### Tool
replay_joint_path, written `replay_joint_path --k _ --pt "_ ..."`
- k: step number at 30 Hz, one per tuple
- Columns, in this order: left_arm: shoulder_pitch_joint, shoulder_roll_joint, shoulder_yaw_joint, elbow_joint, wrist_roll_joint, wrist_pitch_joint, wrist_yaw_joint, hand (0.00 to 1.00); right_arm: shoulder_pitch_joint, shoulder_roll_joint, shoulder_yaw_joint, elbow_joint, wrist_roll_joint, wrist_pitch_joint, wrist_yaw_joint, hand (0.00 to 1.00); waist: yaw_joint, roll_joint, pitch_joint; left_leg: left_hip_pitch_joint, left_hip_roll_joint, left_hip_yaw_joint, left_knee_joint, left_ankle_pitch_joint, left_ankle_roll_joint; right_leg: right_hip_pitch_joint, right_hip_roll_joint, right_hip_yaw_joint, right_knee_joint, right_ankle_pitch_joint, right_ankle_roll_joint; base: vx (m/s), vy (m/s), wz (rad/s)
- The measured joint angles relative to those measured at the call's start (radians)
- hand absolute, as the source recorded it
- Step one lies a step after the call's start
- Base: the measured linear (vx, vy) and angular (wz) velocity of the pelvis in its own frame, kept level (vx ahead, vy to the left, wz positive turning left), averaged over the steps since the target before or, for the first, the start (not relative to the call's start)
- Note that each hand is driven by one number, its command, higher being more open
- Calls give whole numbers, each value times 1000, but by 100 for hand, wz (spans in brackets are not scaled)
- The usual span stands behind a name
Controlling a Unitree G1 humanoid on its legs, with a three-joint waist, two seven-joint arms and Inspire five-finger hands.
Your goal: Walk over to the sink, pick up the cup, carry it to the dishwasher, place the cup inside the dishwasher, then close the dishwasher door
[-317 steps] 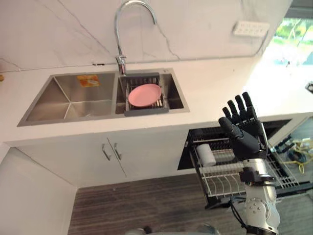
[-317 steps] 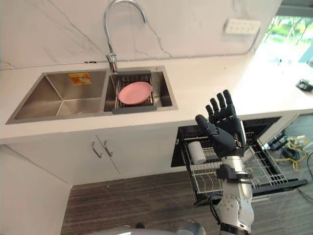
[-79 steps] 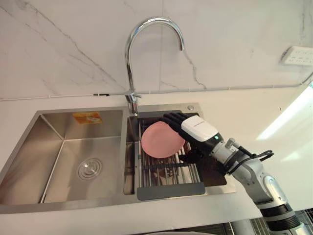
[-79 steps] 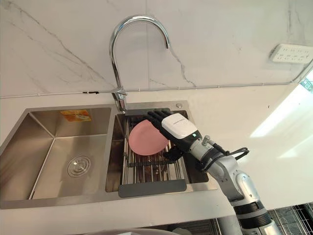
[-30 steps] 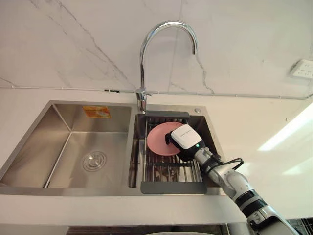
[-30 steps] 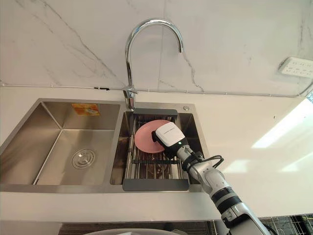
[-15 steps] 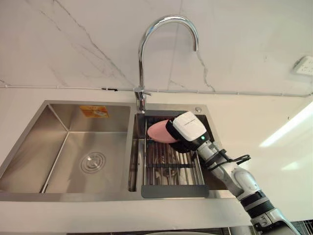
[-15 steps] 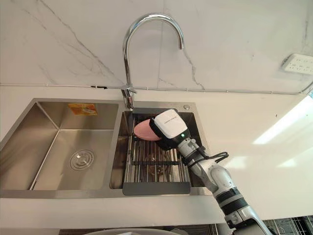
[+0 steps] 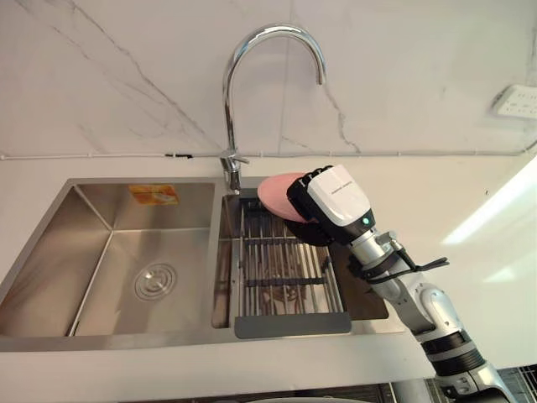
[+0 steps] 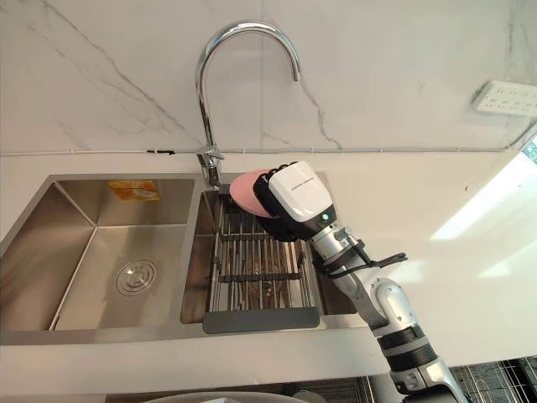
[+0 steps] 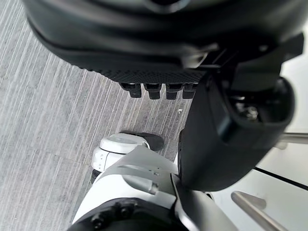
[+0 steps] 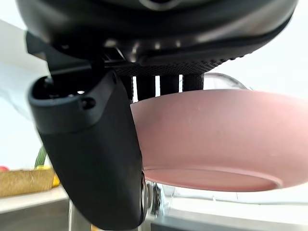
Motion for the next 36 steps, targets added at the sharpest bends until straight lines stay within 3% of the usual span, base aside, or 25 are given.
replay_joint_path --k 2,4,7,10,11,12,14,16,17,18,19,20,21,23,24,25,26,27,28,29,30,31,32,33,36 --pt "-4 -2 2 -1 -1 -9 -1 100 -1 -17 -20 -1 11 2 -1 0 6 3 0 -42 8 8 77 -41 2 -15 3 14 1 -2 -5 16 25 -22" --pt "13 -14 4 0 -3 -33 -14 100 -14 -62 -24 1 14 -20 -2 0 21 38 -3 -134 55 39 292 -141 -2 -44 30 77 1 -1 -18 15 40 -69" --pt "-13 -2 2 -2 -6 -56 -23 100 -39 -69 -26 17 14 -49 -7 0 14 41 3 -196 59 -24 363 -149 0 -103 44 121 28 24 -40 -31 15 -60" --pt "-25 -36 -21 -6 -23 -64 -39 100 -74 -91 -30 62 13 -65 -19 0 13 86 17 -120 36 -113 279 -157 -3 -138 54 206 92 26 -43 -100 49 -97" --pt "-49 -31 -46 0 -22 -43 -40 100 -81 -89 -56 64 14 -41 -32 0 -20 83 35 -113 9 -119 248 -142 1 -174 34 222 139 24 -36 -185 71 -35" --pt "-54 -28 -46 0 -22 -39 -40 100 -81 -90 -62 67 13 -28 -32 0 -28 78 41 -111 -3 -119 246 -136 4 -180 26 228 151 25 -34 -208 80 -24" --pt "-63 -24 -48 -3 -23 -28 -42 100 -83 -91 -71 76 13 9 -31 0 -27 60 53 -88 -38 -119 238 -130 6 -186 17 265 164 32 -15 -233 85 -50" --pt "-60 -26 -47 -3 -27 -24 -42 100 -99 -85 -70 64 13 9 -31 0 -20 39 63 -79 -70 -104 228 -125 18 -191 3 263 127 23 -1 -270 101 -101" --pt "-56 -24 -46 -1 -45 -16 -36 100 -106 -69 -71 37 13 5 -30 0 -9 45 64 -71 -61 -58 194 -97 56 -203 -18 201 131 6 8 -314 71 -141" --pt "-52 -23 -46 4 -64 -7 -28 100 -114 -51 -71 15 13 -16 -30 0 -1 40 71 -63 -54 8 164 -72 67 -257 -66 99 220 -28 -5 -293 60 -147" --pt "-51 -22 -46 9 -68 -1 -22 100 -115 -48 -70 5 12 -29 -30 0 2 39 72 -60 -49 36 157 -63 63 -282 -86 57 291 -44 -27 -251 20 -126" --pt "-52 -17 -45 29 -75 12 -13 100 -115 -48 -70 0 7 -52 -30 0 -2 42 70 -56 -33 70 146 -52 61 -308 -127 4 458 -92 -59 -114 8 -89" --pt "-51 -9 -45 34 -79 28 -12 100 -115 -51 -71 0 -4 -54 -27 0 -4 42 69 -48 -13 89 139 -44 54 -295 -169 -20 604 -149 -61 -91 -27 -68" --pt "-51 0 -44 31 -78 37 -12 100 -116 -58 -74 1 -14 -54 -24 0 -4 38 67 -49 12 96 155 -39 46 -245 -233 -38 713 -201 -65 -6 -119 -28" --pt "-50 7 -36 19 -79 40 -11 100 -118 -61 -75 3 -24 -55 -23 0 1 19 58 -73 21 96 189 -42 43 -198 -308 -52 738 -195 -73 21 -215 -38" --pt "-53 21 -11 -7 -79 47 -9 100 -142 -66 -74 13 -31 -59 -20 0 20 4 65 -112 31 84 253 -63 26 -199 -314 -79 734 -184 -72 -45 -279 -41" --pt "-56 18 2 -12 -81 53 -6 100 -147 -71 -74 14 -41 -57 -15 0 26 -1 68 -126 34 56 261 -73 20 -198 -309 -112 730 -181 -105 -117 -135 -67" --pt "-53 10 0 -14 -83 68 2 100 -163 -79 -74 18 -53 -52 -8 0 34 1 66 -113 1 1 219 -72 22 -193 -277 -107 673 -178 -133 -162 -22 -89" --pt "-44 3 -10 -16 -84 81 7 100 -177 -78 -77 21 -53 -49 -8 0 47 22 50 -104 23 15 163 -31 31 -146 -193 -69 538 -195 -132 -120 50 -106" --pt "-42 5 0 -22 -91 84 16 100 -189 -79 -76 18 -53 -45 -8 0 57 7 52 -102 27 45 154 -26 30 -153 -205 -79 577 -234 -133 -99 -25 -110" --pt "-43 27 1 -24 -103 90 31 100 -197 -82 -76 18 -53 -53 -7 0 61 -21 40 -110 29 79 160 -25 28 -133 -248 -114 615 -282 -109 -51 -113 -74" --pt "-41 39 -5 -26 -102 95 33 100 -201 -84 -76 18 -53 -58 -7 0 62 -33 33 -114 33 89 160 -24 24 -107 -263 -134 584 -283 -98 -47 -179 -73" --pt "-44 54 -6 -27 -100 101 33 100 -214 -91 -76 12 -50 -65 -2 0 64 -48 23 -128 42 109 161 -19 10 -49 -275 -166 476 -253 -63 -15 -223 -61" --pt "-47 66 -6 -39 -94 107 33 100 -228 -95 -76 7 -37 -68 7 0 67 -68 13 -143 54 130 162 -9 -6 -7 -263 -165 352 -199 -8 -20 -249 -59" --pt "-54 63 -6 -46 -53 111 27 100 -220 -124 -98 6 0 -61 42 0 63 -46 25 -133 98 151 147 17 -46 41 -189 -169 222 -168 44 -46 -256 -37"
